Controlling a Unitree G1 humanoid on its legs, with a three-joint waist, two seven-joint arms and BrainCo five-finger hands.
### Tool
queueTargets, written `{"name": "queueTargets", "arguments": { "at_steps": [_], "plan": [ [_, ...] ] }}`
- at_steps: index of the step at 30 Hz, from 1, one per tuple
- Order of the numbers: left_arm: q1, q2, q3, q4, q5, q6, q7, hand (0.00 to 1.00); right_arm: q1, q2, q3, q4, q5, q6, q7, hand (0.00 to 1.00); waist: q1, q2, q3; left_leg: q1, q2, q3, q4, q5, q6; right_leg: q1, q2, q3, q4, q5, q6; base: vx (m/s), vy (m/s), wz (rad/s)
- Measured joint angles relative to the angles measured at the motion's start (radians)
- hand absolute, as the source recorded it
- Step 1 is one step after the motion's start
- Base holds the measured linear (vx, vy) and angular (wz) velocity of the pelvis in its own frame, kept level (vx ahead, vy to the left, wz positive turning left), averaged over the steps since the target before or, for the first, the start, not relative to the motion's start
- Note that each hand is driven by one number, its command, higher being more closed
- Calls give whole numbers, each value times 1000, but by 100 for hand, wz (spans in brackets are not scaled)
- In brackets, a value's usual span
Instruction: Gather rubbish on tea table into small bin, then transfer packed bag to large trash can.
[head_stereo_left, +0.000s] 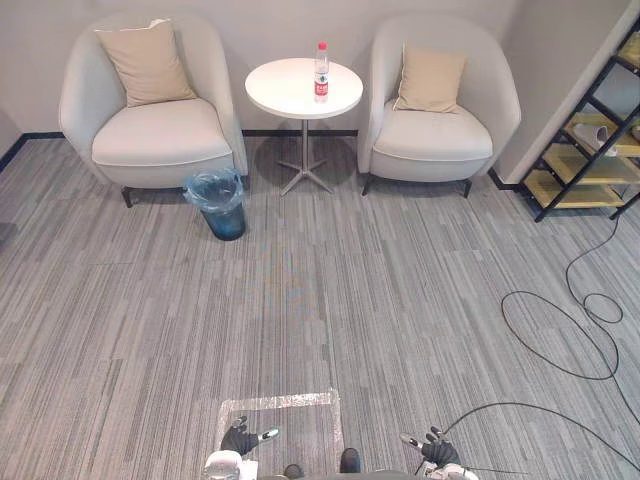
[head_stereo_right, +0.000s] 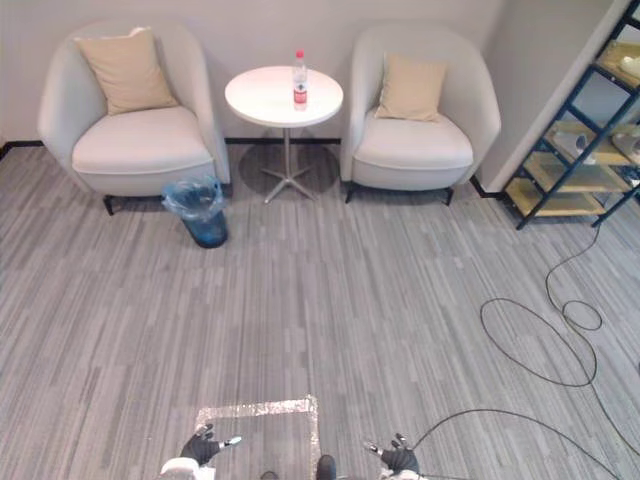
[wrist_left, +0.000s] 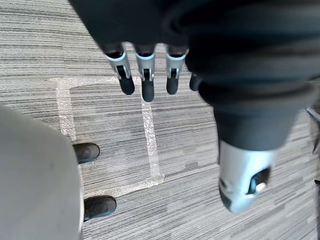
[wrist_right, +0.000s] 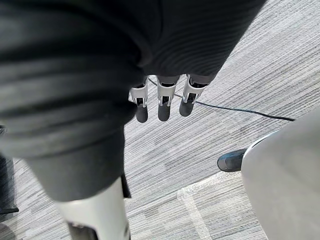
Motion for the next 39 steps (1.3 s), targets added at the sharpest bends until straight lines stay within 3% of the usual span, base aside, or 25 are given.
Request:
{"name": "queueTargets", "arguments": {
  "at_steps": [1,4,5,8,11,12,13,14,15,16,17,19,20,21,23,27,29,30,31,32,33,35,36,37,39],
  "plan": [
    [1,0,1,-13,0,0,0,0,-1,-3,7,-2,19,-1,1,0,3,0,8,-42,14,16,125,-31,-37,1,-1,3,26,-31,-17,14,-74,-11],
    [1,-4,16,-52,-11,-3,-3,0,2,-11,6,-2,25,-1,1,0,12,-8,29,-176,44,40,473,-4,-48,8,-14,34,123,-103,-36,52,-79,-22],
    [0,-4,23,-51,-17,-4,-5,0,-2,-9,5,-5,29,-1,1,0,14,4,30,-205,60,66,555,-18,-2,16,-20,45,140,-125,-40,131,-31,-31],
    [-8,-14,30,-52,-19,-4,-6,0,-6,-14,4,-11,42,-1,1,0,13,10,34,-265,80,94,583,-67,7,28,-39,68,142,-138,-49,177,12,-17],
    [-11,-13,21,-64,-20,-6,-5,0,-16,-19,5,-11,58,1,0,0,22,11,35,-302,48,98,316,-31,-11,48,-80,102,122,-161,-26,268,99,-29],
    [-10,-18,15,-69,-20,-5,-6,0,-24,-31,6,-11,58,0,0,0,35,21,33,-294,31,77,136,38,-29,54,-85,124,101,-169,-12,328,196,-62],
    [-10,-28,11,-68,-26,-4,-5,0,-23,-36,8,-11,57,0,-1,0,53,43,28,-296,34,28,38,89,-12,64,-72,143,90,-189,9,530,334,-72],
    [-9,-27,12,-68,-30,-3,-7,0,-28,-36,7,-10,57,1,-3,0,57,46,25,-307,34,13,81,127,39,74,-74,159,109,-223,23,341,241,-57],
    [-9,-23,12,-70,-35,-3,-9,0,-27,-34,6,-9,57,1,-3,0,58,42,21,-307,29,19,104,130,46,79,-83,168,124,-239,31,421,249,-34],
    [-5,-11,14,-68,-36,-6,-8,0,-8,-16,7,-7,55,1,-1,0,60,1,4,-296,-3,47,132,78,63,75,-119,176,199,-270,62,439,178,-37],
    [-5,-7,14,-66,-36,-3,-6,0,-7,-7,7,-9,53,1,2,0,61,-12,-5,-267,-16,67,116,56,71,25,-133,184,319,-280,79,738,317,-54],
    [-5,-1,8,-45,-38,1,-7,0,-9,-1,5,-14,54,-2,12,0,47,-14,0,-160,-34,84,79,40,90,-109,-136,212,695,-223,205,608,250,-29],
    [-6,-1,6,-41,-48,3,-7,0,-10,0,4,-13,57,-3,15,0,39,-18,11,-86,-48,76,55,35,91,-153,-139,201,868,-204,235,395,141,9],
    [-7,-1,5,-41,-54,3,-7,0,-11,-1,4,-14,57,-4,16,0,41,-17,18,-56,-51,74,44,35,91,-165,-142,188,911,-210,220,472,136,13],
    [-9,-10,1,-31,-61,4,-7,0,-12,-13,6,-25,58,-6,25,0,37,2,37,102,-51,43,-45,33,92,-222,-176,35,1004,-259,122,492,69,15],
    [-14,-22,2,-27,-65,4,-8,0,-16,-15,6,-47,57,-10,37,0,13,8,43,169,-17,1,-65,23,101,-313,-173,-84,768,-282,82,446,-45,44],
    [-14,-24,1,-29,-65,4,-8,0,-19,-18,6,-48,59,-11,39,0,6,16,49,199,10,-14,-64,12,82,-333,-130,-71,570,-217,68,455,-155,46],
    [-7,-18,1,-30,-65,3,-9,0,-16,-18,8,-47,58,-11,39,0,5,10,46,220,20,-31,-58,-13,44,-324,-104,-53,414,-101,50,503,-233,37],
    [-6,-5,2,-29,-64,2,-11,0,-6,-7,8,-41,57,-11,39,0,5,-23,39,239,5,-51,-46,-47,14,-322,-108,-26,328,59,-1,507,-251,38],
    [-9,-6,9,-18,-64,4,-10,0,-8,-7,2,-41,62,-10,41,0,4,-19,43,254,12,-59,-31,-76,6,-326,-106,-34,368,9,7,472,-233,13],
    [-12,-33,23,-10,-63,4,-12,0,-24,-24,-2,-42,61,-10,39,0,11,26,38,229,54,-57,38,-94,-5,-323,-75,-55,393,-24,-11,432,-219,-4],
    [-18,-66,59,-21,-56,0,-24,0,-32,-32,-1,-42,56,-8,42,0,11,57,48,148,88,-55,251,-86,-18,-264,-42,-62,340,-50,-23,461,-229,-6],
    [-20,-70,76,-29,-56,0,-25,0,-31,-34,0,-43,57,-7,40,0,11,62,52,98,100,-54,380,-60,-50,-236,-34,-61,323,-64,-27,330,-153,4],
    [-20,-75,101,-45,-57,1,-27,0,-23,-35,16,-51,58,-5,38,0,12,61,59,2,128,-50,605,26,-62,-175,-27,-62,291,-81,-38,385,-131,1],
    [-20,-79,98,-71,-57,-2,-27,0,-20,-28,19,-53,58,-4,34,0,31,51,65,-88,168,8,778,-48,-40,-74,-25,-63,246,-101,-50,402,-122,-5]
  ]
}}
